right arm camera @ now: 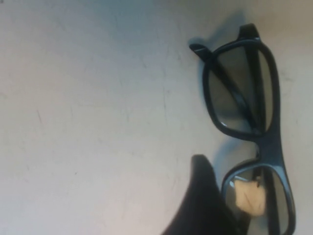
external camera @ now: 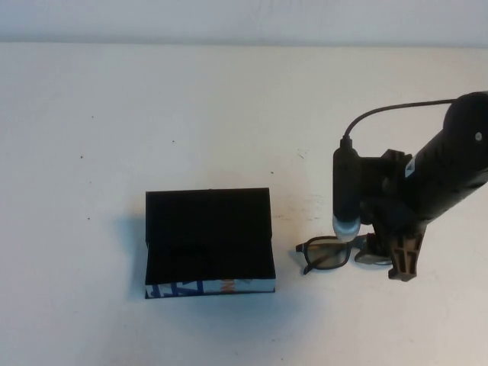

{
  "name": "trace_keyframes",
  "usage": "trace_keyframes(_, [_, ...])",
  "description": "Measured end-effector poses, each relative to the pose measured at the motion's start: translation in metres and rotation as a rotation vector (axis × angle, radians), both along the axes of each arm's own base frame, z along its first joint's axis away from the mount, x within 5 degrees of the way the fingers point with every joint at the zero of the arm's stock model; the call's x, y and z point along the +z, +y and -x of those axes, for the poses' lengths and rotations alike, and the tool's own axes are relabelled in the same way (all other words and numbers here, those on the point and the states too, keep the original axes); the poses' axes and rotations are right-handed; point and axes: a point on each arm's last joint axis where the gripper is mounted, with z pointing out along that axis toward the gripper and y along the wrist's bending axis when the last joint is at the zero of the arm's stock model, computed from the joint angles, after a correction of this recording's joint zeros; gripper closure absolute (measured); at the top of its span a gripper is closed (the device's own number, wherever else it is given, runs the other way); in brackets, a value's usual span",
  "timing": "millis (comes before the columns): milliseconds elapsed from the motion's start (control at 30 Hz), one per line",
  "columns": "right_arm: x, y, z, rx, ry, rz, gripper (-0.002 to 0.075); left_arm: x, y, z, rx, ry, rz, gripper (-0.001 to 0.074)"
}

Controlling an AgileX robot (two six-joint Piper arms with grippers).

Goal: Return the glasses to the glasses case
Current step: Pick up the glasses from the table

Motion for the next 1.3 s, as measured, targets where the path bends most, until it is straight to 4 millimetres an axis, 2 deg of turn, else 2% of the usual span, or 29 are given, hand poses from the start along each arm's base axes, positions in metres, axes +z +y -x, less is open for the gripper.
trace_keyframes(167, [-0.015,0.003,-0.008,0.13,0.01,0.052,0.029,0.0,0.0,0.0,0.0,0.001,0.0,0.0736])
trace_keyframes(367, [-0.028,0.003,-0.013,0.179,0.021,0.097,0.0286,0.0,0.0,0.0,0.0,0.001,0.0,0.0736])
trace_keyframes(800, [-0.047,0.009,-0.027,0.176,0.012,0.108,0.0286,0.0,0.0,0.0,0.0,0.001,0.0,0.0736])
trace_keyframes(1067, [-0.055,0.016,-0.043,0.183,0.017,0.119,0.0286,0.0,0.0,0.0,0.0,0.001,0.0,0.0736])
trace_keyframes(1300, [-0.062,0.015,-0.045,0.198,0.039,0.148,0.0302,0.0,0.0,0.0,0.0,0.001,0.0,0.0736])
